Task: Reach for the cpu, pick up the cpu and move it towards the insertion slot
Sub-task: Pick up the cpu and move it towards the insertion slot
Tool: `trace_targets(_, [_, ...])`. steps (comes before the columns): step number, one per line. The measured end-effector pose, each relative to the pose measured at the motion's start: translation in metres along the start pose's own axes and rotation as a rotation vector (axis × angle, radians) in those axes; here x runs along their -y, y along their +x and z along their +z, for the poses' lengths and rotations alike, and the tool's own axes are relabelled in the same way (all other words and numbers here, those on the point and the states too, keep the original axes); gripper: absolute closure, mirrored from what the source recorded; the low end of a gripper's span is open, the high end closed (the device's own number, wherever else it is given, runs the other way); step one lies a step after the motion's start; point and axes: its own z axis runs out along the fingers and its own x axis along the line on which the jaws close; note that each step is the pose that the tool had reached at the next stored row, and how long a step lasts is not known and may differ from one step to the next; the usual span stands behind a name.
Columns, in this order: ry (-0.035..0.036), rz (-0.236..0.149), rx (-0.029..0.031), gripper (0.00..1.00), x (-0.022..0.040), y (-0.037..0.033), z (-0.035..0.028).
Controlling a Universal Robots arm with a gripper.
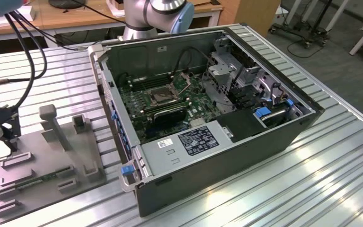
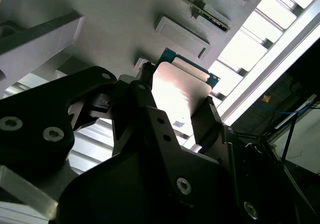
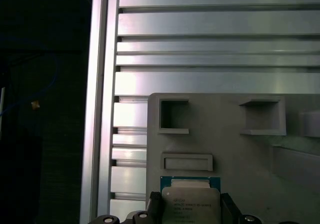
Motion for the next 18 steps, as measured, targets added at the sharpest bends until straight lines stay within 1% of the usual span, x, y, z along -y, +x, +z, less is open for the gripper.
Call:
trace_targets(6, [-0.0001, 0.000, 0.0002, 0.46, 0.0000, 0.0000, -0.0008])
trace_targets(13, [0.0000, 0.000, 0.0000, 0.46, -0.0002, 0.0000, -0.0044])
trace_targets(18, [-0.0001, 0.000, 0.0001, 0.46, -0.0003, 0.0000, -0.0049])
